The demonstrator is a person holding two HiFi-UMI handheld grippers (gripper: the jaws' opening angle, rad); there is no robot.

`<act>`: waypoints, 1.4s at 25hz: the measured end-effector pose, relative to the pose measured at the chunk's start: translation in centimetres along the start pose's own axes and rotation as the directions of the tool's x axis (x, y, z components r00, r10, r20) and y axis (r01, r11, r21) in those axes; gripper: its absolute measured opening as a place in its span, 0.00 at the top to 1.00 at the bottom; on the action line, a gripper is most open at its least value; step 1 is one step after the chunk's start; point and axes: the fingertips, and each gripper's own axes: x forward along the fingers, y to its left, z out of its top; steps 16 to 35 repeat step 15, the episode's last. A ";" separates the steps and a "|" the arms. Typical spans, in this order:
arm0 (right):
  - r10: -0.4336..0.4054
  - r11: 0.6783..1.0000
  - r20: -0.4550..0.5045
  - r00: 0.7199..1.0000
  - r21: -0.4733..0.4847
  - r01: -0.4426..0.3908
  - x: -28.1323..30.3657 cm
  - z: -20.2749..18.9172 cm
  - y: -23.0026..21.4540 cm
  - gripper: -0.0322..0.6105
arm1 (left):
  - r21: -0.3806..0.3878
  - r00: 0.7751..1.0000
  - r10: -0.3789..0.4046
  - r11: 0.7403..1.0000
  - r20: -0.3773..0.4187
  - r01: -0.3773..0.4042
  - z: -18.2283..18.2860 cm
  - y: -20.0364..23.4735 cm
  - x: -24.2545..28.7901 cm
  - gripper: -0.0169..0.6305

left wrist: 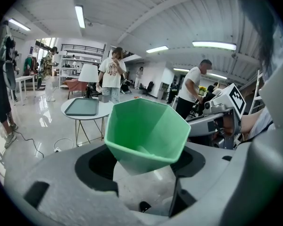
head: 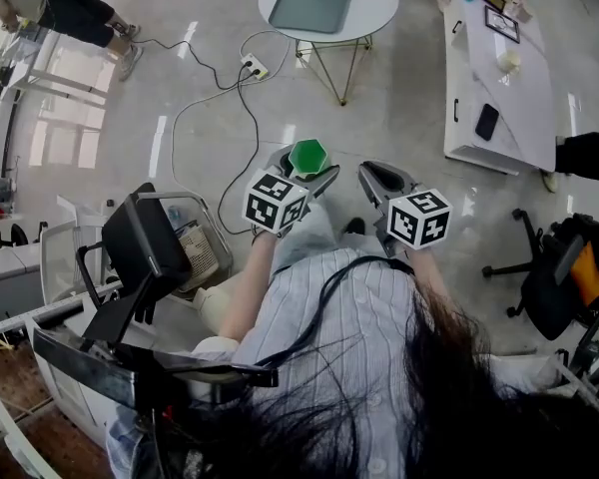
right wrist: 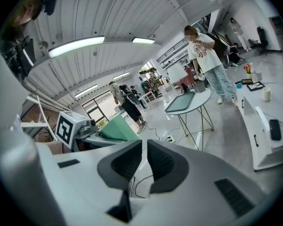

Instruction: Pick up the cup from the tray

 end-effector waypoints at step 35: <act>0.003 1.000 -0.020 1.000 -0.022 -0.003 0.1 -0.6 0.7 0.87 | -0.010 1.000 -0.009 1.000 0.006 0.009 -0.5 -0.1 -0.4 0.46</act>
